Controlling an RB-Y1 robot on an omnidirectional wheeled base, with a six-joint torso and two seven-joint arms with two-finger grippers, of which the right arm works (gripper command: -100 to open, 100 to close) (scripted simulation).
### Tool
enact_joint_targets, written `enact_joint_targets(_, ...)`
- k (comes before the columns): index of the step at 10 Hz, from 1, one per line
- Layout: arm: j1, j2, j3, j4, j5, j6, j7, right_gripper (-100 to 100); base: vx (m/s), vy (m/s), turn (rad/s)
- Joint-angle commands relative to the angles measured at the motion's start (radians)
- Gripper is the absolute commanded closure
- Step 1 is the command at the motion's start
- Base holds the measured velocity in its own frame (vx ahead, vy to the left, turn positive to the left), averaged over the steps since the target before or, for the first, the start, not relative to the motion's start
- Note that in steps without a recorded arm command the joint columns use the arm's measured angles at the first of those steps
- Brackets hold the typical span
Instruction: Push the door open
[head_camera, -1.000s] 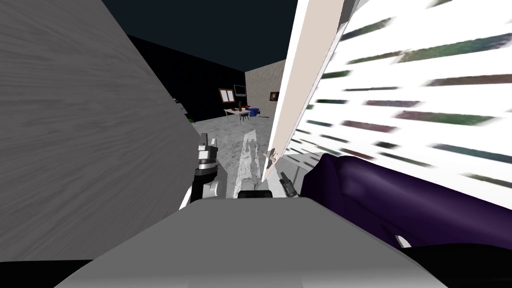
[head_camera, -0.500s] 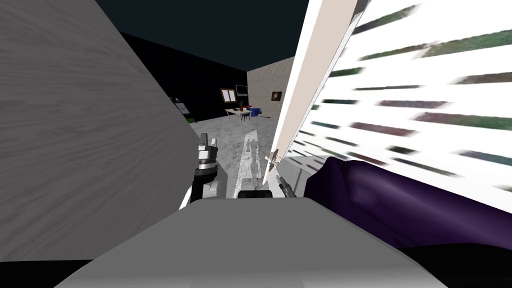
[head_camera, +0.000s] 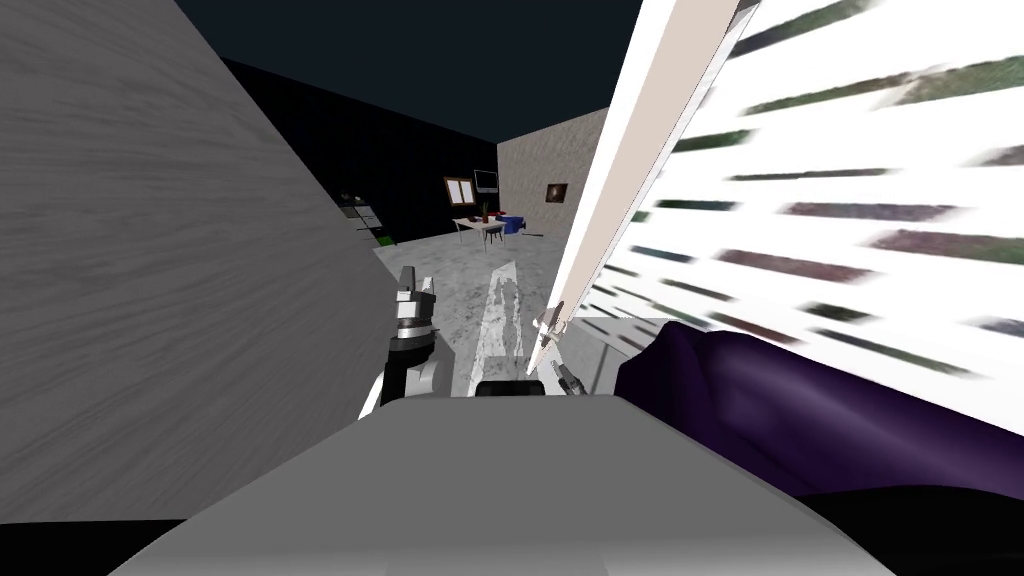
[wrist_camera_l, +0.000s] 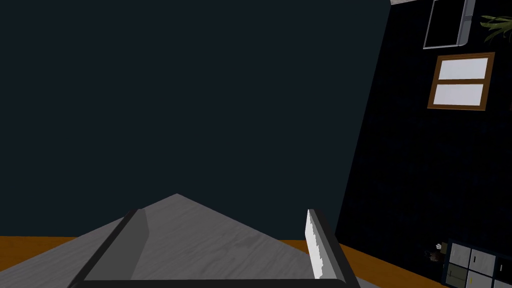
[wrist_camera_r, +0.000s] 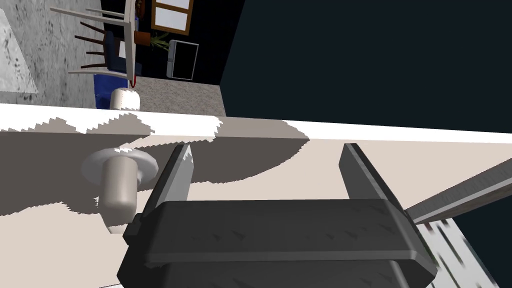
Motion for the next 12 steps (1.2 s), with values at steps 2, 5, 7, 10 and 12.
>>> enact_joint_targets(2,-0.003,-0.010,0.006,0.063,0.015,-0.043,-0.005,-100,0.097,0.001,0.038)
enact_joint_targets(5,0.001,-0.021,0.013,0.119,0.032,-0.082,-0.013,-100,0.053,0.023,0.061)
enact_joint_targets(7,0.003,-0.025,0.015,0.137,0.038,-0.094,-0.015,-100,0.036,0.009,0.016)
enact_joint_targets(10,0.004,-0.029,0.017,0.155,0.043,-0.107,-0.017,-100,0.030,-0.018,0.014)
enact_joint_targets(12,0.006,-0.033,0.019,0.173,0.049,-0.119,-0.020,-100,0.061,-0.012,0.010)
